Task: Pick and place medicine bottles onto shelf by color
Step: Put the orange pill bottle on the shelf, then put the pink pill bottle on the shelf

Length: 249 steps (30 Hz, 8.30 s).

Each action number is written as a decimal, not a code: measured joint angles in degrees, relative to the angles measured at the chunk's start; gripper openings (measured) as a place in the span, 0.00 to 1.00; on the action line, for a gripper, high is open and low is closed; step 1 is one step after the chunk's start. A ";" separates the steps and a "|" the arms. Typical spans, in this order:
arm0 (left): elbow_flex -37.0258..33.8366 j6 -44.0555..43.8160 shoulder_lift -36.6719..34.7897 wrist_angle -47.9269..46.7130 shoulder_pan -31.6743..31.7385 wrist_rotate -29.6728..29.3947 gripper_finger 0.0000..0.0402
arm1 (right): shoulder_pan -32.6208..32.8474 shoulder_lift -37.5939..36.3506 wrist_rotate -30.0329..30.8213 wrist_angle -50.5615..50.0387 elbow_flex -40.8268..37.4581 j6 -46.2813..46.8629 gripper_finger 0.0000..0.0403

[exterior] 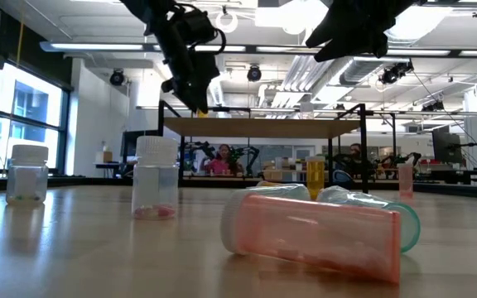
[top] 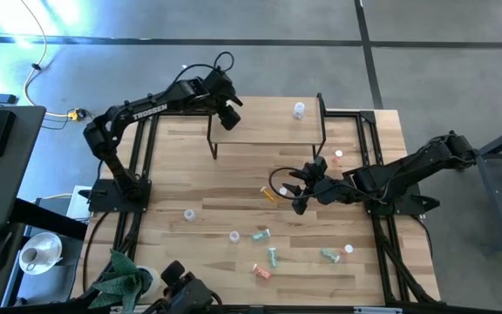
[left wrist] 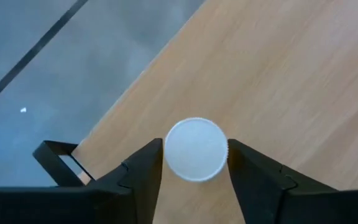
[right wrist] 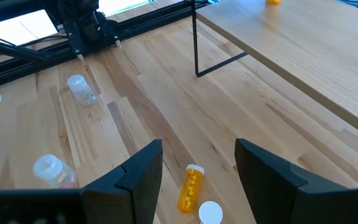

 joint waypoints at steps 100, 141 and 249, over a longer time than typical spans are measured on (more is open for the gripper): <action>-48.62 -1.08 -27.83 46.08 -22.67 10.54 0.46 | -27.17 -19.63 -1.34 -46.08 -11.36 41.00 0.48; -48.56 -1.05 -27.82 46.11 -22.67 10.53 0.46 | -30.56 -14.25 2.64 -21.20 -25.75 36.87 0.48; -48.56 -1.05 -27.82 45.65 -22.62 10.29 0.46 | -40.11 14.60 -3.31 -10.37 34.86 -9.34 0.22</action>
